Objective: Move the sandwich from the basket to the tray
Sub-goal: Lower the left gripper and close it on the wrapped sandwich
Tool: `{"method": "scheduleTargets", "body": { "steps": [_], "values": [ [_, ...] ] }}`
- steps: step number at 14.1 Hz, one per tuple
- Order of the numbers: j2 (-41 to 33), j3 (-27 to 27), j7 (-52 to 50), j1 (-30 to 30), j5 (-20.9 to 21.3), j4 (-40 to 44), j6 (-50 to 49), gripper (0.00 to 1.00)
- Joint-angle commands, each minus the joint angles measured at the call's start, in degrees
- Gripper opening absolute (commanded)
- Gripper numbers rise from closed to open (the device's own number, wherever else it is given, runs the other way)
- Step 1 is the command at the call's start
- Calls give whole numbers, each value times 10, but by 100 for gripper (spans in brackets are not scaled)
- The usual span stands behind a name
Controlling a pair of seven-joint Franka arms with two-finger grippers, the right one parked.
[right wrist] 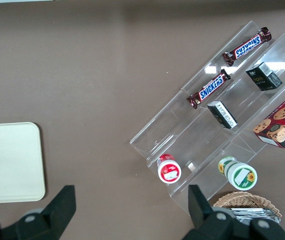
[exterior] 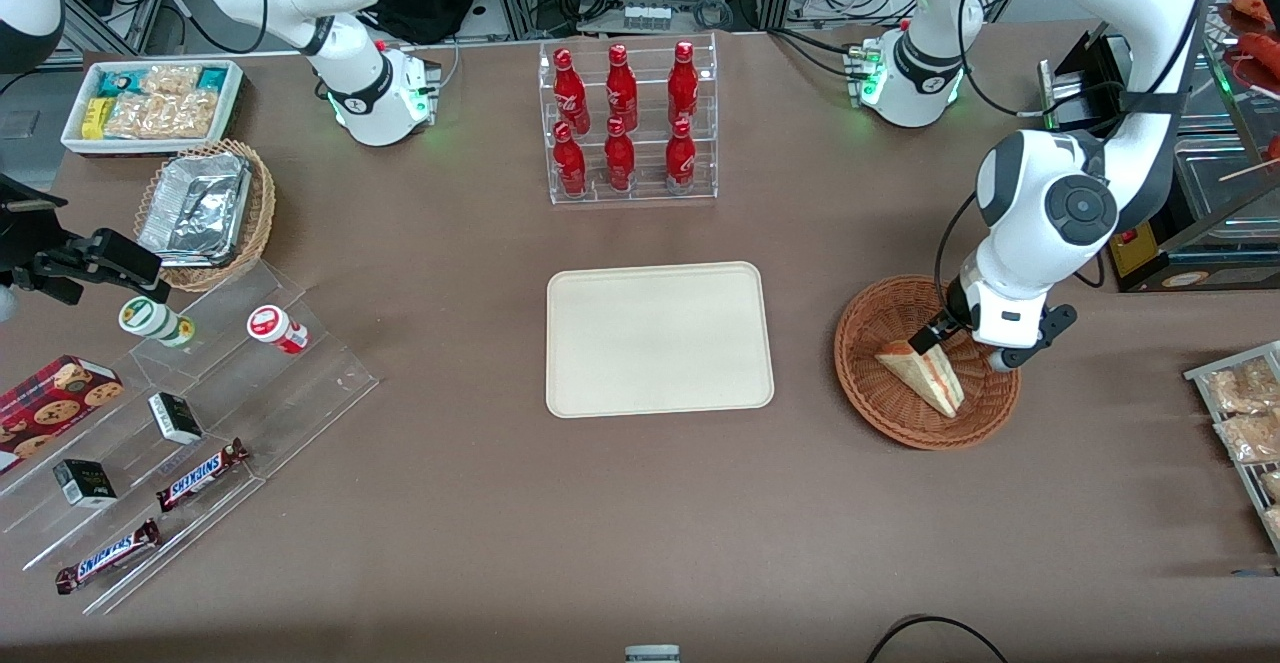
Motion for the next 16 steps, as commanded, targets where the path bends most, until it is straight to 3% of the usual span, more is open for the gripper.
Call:
{"method": "scheduleTargets", "body": {
  "steps": [1, 9, 10, 13, 14, 16],
  "values": [
    [26, -1, -20, -5, 8, -1, 43, 100],
    [67, -1, -29, -7, 8, 10, 73, 98],
    [68, -1, -29, -6, 8, 13, 73, 82],
    [72, -1, -27, -6, 7, 25, 72, 20],
    [71, -1, -25, -5, 8, 32, 67, 14],
    [59, -1, -27, -2, 8, 45, 57, 12]
  ]
}}
